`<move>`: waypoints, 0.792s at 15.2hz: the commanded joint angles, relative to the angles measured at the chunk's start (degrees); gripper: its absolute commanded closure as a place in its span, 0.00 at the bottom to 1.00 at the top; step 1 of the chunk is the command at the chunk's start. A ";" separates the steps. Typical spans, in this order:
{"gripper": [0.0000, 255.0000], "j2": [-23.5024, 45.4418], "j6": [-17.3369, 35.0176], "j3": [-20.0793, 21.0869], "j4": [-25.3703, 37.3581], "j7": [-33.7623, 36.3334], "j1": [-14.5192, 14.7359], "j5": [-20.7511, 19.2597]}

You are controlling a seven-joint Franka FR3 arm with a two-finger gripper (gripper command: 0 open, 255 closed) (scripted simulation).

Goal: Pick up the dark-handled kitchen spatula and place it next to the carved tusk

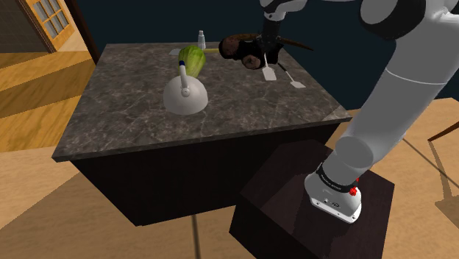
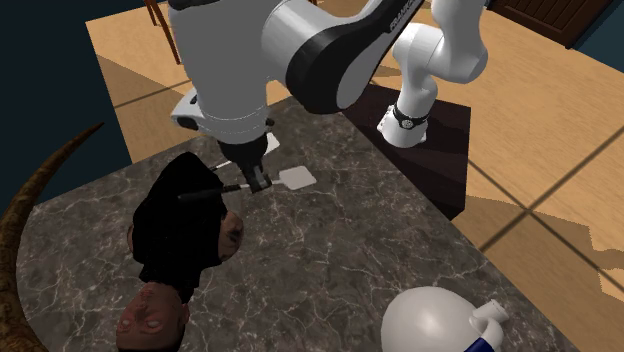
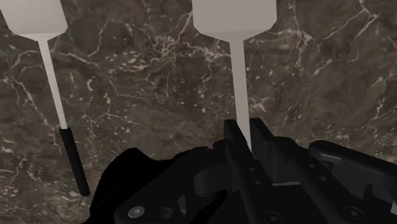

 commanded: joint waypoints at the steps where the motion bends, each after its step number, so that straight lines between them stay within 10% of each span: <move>1: 1.00 4.50 -1.33 0.17 5.71 -0.16 -0.17 1.03; 6: 1.00 17.07 -7.12 0.89 23.85 -0.08 -1.27 3.36; 12: 1.00 17.64 -2.79 1.04 20.08 -0.21 -1.18 3.52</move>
